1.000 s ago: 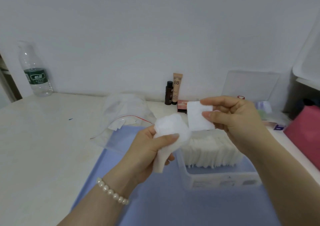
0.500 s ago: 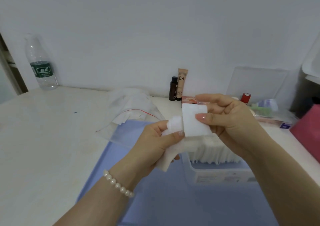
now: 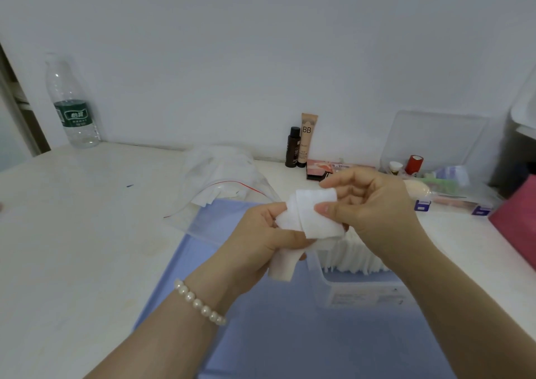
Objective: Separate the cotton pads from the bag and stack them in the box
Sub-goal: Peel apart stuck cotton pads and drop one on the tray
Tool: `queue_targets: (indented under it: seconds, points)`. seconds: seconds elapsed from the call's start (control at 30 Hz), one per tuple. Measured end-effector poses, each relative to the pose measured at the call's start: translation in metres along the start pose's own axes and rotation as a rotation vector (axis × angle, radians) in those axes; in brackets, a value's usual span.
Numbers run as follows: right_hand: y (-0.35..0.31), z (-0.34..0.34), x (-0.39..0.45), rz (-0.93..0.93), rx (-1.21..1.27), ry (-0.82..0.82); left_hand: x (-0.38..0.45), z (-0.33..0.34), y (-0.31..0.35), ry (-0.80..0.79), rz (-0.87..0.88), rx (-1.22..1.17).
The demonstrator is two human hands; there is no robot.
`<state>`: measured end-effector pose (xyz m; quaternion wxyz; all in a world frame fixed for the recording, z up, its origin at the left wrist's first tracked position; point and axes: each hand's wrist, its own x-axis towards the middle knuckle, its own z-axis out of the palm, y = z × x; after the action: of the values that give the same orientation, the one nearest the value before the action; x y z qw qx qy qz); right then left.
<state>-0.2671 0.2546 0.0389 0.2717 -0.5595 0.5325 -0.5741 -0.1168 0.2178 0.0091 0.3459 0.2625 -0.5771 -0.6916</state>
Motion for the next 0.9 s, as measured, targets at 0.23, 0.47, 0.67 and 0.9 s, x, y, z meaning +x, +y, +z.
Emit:
queue_targets:
  seconds: [0.23, 0.47, 0.67, 0.9]
  points:
    - [0.004, -0.005, 0.002, 0.088, -0.240, -0.160, 0.002, -0.007, 0.000, -0.078, -0.037, -0.031]
    - [0.009, -0.015, 0.007, 0.243, 0.206, -0.150, 0.003, -0.006, 0.002, -0.039, -0.056, -0.194]
    - [0.012, -0.020, 0.011, 0.346, 0.403, -0.148, 0.004, -0.003, 0.003, 0.049, -0.085, -0.320]
    - [0.008, -0.026, 0.013, 0.356, 0.509, -0.114, 0.002, -0.007, 0.004, 0.071, -0.107, -0.291]
